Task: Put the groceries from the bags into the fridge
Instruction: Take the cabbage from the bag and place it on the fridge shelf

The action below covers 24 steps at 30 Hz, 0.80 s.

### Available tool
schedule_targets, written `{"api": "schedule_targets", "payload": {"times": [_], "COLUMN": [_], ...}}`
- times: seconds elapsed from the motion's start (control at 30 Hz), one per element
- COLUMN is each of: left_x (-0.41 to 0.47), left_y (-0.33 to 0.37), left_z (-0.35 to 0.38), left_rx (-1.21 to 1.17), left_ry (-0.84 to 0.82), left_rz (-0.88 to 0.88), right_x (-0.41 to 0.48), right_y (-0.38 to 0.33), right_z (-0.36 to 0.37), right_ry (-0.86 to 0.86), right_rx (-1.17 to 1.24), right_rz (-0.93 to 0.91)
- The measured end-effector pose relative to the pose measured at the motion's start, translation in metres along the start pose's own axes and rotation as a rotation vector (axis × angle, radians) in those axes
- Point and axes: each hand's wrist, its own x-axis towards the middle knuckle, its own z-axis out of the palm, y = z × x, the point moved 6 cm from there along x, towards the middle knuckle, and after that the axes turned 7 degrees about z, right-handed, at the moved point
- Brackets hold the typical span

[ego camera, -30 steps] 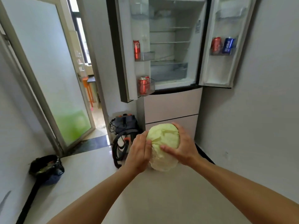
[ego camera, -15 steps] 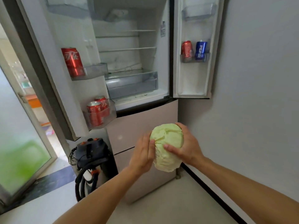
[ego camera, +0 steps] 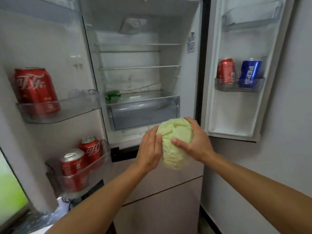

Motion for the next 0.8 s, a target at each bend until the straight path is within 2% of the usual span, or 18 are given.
{"api": "schedule_targets", "payload": {"times": [0.27,0.5,0.67,0.8], "left_x": [0.151,0.254,0.32,0.362], "left_y": [-0.089,-0.164,-0.211,-0.246], "left_z": [0.014,0.041,0.056,0.069], "left_rx": [-0.02,-0.01,0.1,-0.033], "left_ry": [0.088,0.114,0.043,0.03], "left_rz": [0.042,-0.073,-0.19,-0.338], "right_x": [0.168,0.295,0.378,0.438], "right_y": [-0.001,0.01,0.028,0.045], "right_z": [0.025,0.038,0.056,0.075], "right_ry": [0.069,0.122,0.139,0.15], "right_rx": [0.024,-0.083,-0.102,-0.093], "right_rz": [-0.007,0.009,0.07,0.119]}}
